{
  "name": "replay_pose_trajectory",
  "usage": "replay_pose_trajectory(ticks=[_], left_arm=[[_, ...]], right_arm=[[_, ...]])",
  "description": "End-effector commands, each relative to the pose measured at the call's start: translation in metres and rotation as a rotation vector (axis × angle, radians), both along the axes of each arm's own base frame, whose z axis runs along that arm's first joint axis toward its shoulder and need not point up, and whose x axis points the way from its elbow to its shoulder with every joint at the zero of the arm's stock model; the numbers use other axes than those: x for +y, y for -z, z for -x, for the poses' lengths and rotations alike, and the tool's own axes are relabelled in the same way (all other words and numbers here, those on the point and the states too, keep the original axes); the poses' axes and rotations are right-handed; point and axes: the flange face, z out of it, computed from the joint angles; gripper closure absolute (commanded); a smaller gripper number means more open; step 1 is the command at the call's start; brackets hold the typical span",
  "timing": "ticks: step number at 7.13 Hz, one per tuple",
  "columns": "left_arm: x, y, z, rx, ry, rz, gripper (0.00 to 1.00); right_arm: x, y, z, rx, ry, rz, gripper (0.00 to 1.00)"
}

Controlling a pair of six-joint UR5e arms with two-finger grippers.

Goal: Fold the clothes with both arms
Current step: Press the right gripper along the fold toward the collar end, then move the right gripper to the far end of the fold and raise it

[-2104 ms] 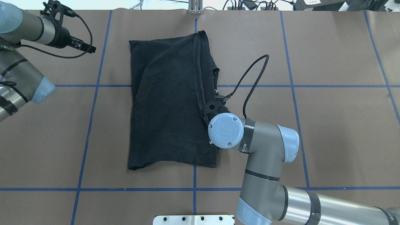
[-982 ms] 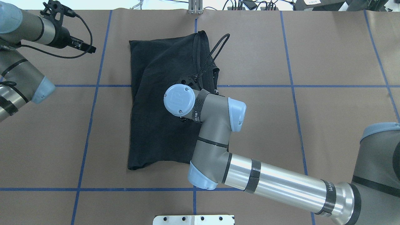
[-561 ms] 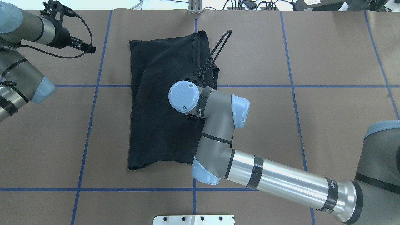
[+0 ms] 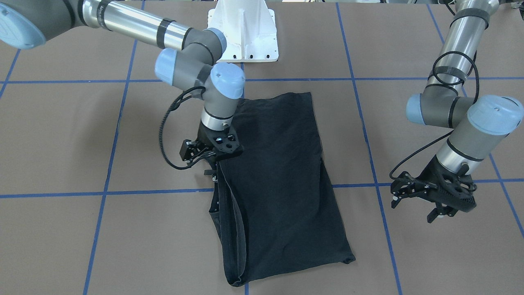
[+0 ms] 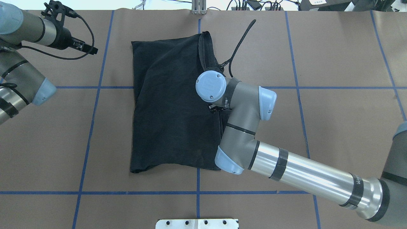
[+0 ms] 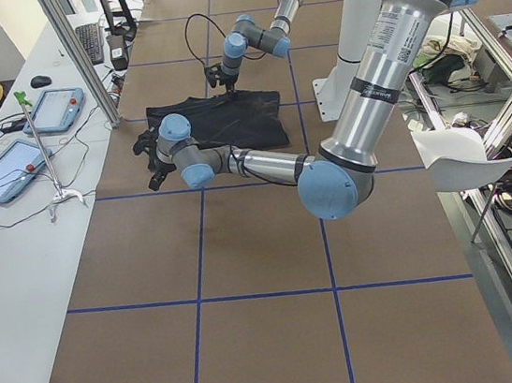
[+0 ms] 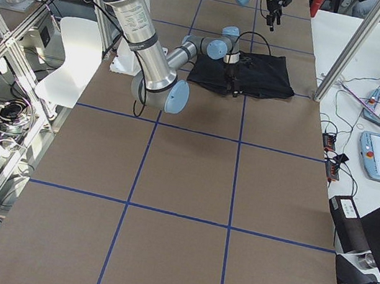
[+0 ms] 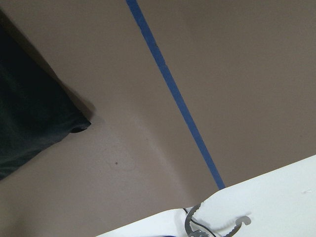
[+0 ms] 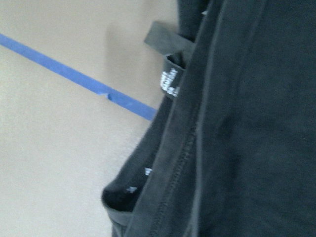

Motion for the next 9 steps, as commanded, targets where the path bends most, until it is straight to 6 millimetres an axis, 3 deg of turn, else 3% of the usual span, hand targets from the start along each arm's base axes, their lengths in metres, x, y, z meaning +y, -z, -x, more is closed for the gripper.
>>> replay_pose_trajectory(ticks=[1,2,3,5,9], left_arm=[[0.001,0.001,-0.001,0.009,0.008,0.014,0.00],[0.001,0.002,-0.002,0.012,0.009,0.015,0.00],[0.001,0.002,-0.002,0.013,0.009,0.014,0.00],[0.002,0.003,-0.002,0.015,0.007,0.013,0.00],[0.003,0.000,-0.001,0.012,0.009,0.016,0.00]], right_arm=[[0.004,-0.029,-0.057,0.003,0.021,-0.031,0.01],[-0.001,-0.013,-0.059,-0.026,0.008,-0.029,0.01],[-0.012,0.022,-0.052,-0.068,-0.020,-0.036,0.01],[-0.049,0.071,-0.011,-0.097,-0.122,0.020,0.01],[-0.113,0.099,0.036,-0.207,-0.214,0.077,0.01]])
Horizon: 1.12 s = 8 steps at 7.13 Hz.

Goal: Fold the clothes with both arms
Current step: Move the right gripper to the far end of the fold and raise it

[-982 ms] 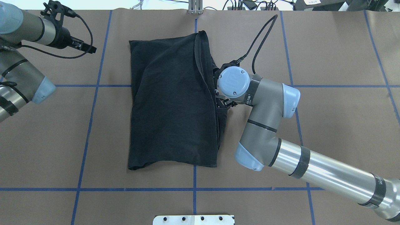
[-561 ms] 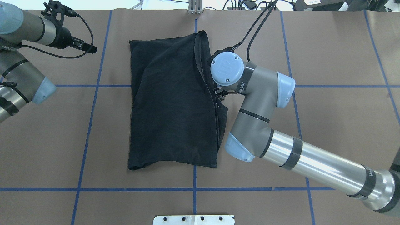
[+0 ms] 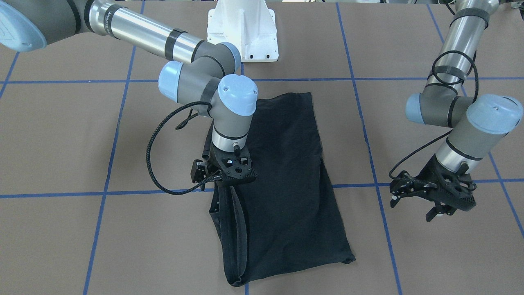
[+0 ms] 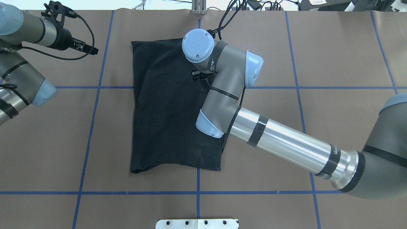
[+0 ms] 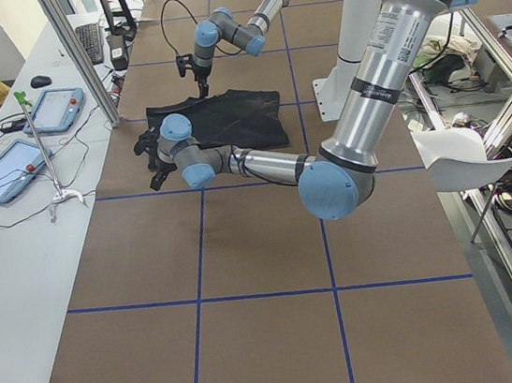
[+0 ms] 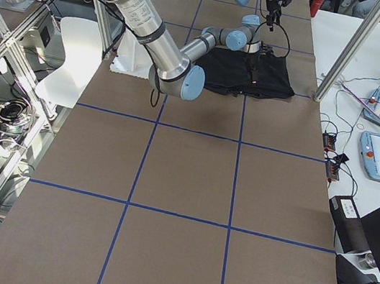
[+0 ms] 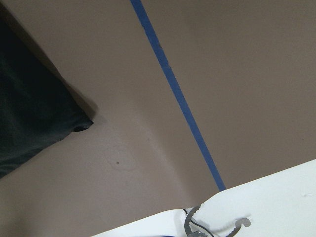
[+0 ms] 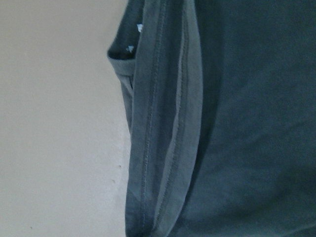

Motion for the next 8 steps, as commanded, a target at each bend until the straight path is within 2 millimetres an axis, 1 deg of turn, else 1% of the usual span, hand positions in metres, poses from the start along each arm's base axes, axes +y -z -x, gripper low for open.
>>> replay_pose_trajectory(ticks=[1,2,3,5,6,7,8], left_arm=[[0.000,-0.002,0.000,-0.002,0.000,0.003,0.00],[0.003,-0.007,0.002,-0.005,0.000,0.008,0.00],[0.006,-0.011,0.004,-0.002,0.000,0.003,0.00],[0.010,-0.017,0.006,0.002,0.000,0.000,0.00],[0.010,-0.016,0.006,0.001,0.000,-0.002,0.00],[0.010,-0.016,0.006,0.002,-0.001,-0.002,0.00],[0.010,-0.016,0.006,0.002,-0.001,-0.002,0.00]], right_arm=[[-0.027,0.012,0.024,-0.078,-0.078,0.035,0.01],[-0.036,-0.003,0.035,-0.079,-0.096,0.048,0.01],[-0.044,-0.014,0.032,-0.065,-0.104,0.055,0.01],[-0.052,-0.030,0.029,-0.008,-0.074,0.040,0.01],[-0.058,-0.039,0.020,0.049,-0.057,0.055,0.01],[-0.073,-0.047,0.000,0.095,-0.038,0.055,0.01],[-0.084,-0.078,-0.031,0.147,-0.010,0.058,0.01]])
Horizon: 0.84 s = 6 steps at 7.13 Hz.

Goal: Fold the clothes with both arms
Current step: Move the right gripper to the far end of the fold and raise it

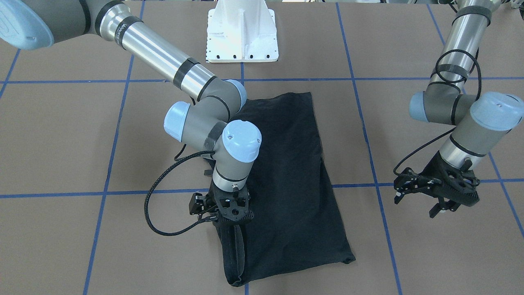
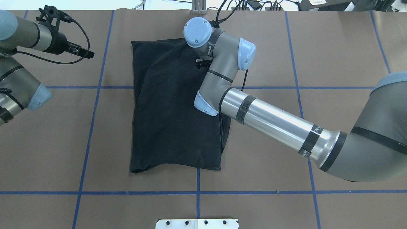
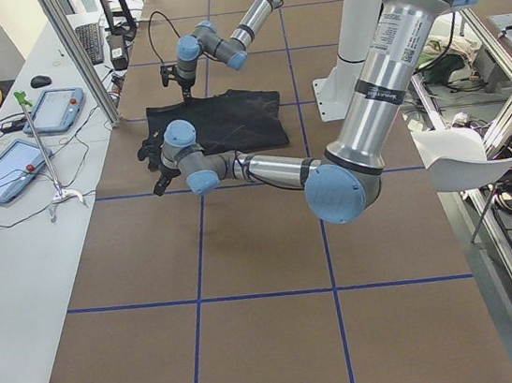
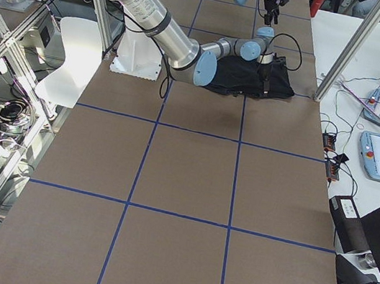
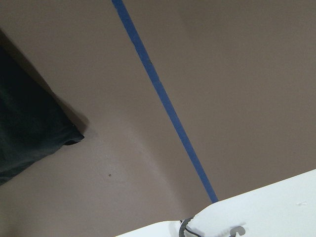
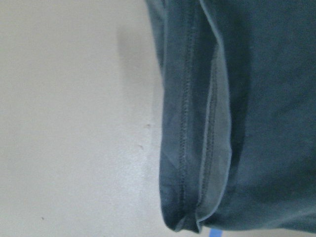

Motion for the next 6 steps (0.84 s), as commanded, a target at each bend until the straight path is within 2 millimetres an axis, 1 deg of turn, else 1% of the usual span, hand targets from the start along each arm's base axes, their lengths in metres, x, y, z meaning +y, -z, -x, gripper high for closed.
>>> replay_pose_trajectory(ticks=[1,2,3,4,5,6], left_arm=[[0.000,0.000,0.000,0.000,0.000,0.000,0.00],[0.001,0.000,0.000,0.000,0.000,0.000,0.00],[0.001,0.004,0.001,0.006,-0.001,-0.005,0.00],[0.002,0.007,0.001,0.009,-0.002,-0.008,0.00],[0.003,0.014,0.001,0.024,0.016,0.001,0.00],[0.019,0.027,0.001,0.081,0.053,0.051,0.00]], right_arm=[[-0.011,-0.080,-0.084,0.084,0.075,-0.023,0.01],[-0.015,-0.087,-0.122,0.093,0.100,-0.015,0.01],[-0.009,-0.067,-0.128,0.056,0.113,-0.005,0.01],[0.001,-0.044,-0.135,-0.008,0.112,-0.021,0.01],[0.013,-0.036,-0.144,-0.060,0.067,-0.017,0.01],[0.044,-0.033,-0.150,-0.112,0.042,-0.028,0.00]])
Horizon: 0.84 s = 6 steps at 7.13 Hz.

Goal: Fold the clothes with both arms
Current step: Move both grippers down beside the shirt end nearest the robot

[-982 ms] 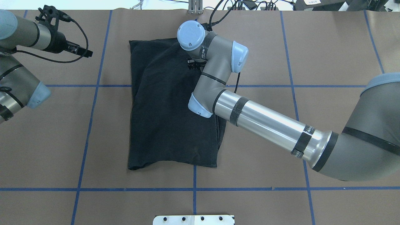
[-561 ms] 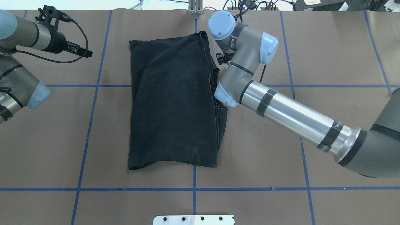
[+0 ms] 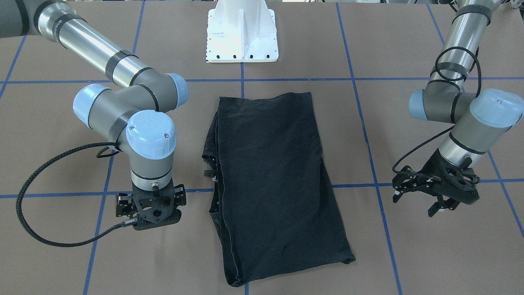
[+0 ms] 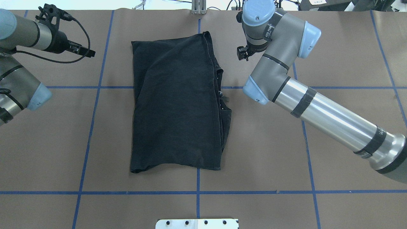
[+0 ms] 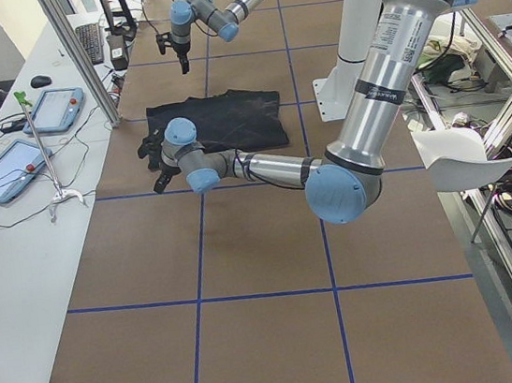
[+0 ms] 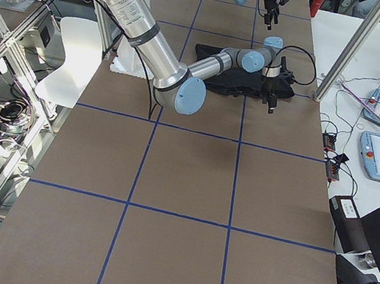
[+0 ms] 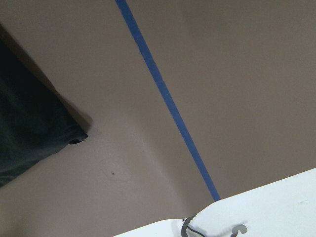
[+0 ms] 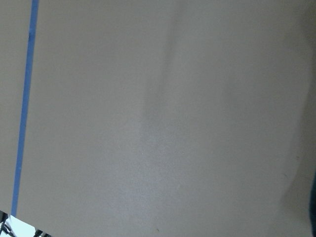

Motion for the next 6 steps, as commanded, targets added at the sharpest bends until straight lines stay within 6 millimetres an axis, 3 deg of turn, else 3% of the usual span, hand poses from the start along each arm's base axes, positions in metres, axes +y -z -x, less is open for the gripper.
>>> replay_pose_trajectory(ticks=[1,2,4,6], left_arm=[[0.044,0.022,-0.009,0.089,0.018,0.055,0.00],[0.085,0.038,-0.016,0.154,0.008,0.091,0.00],[0.181,0.068,-0.039,0.271,0.012,0.191,0.00],[0.244,0.085,-0.066,0.332,-0.009,0.269,0.00]], right_arm=[[0.066,0.009,-0.022,-0.109,-0.027,-0.026,0.00],[0.103,0.003,-0.035,-0.156,-0.055,-0.008,0.00],[0.169,0.026,-0.028,-0.265,-0.123,0.031,0.00],[0.233,0.039,-0.035,-0.348,-0.162,0.051,0.00]])
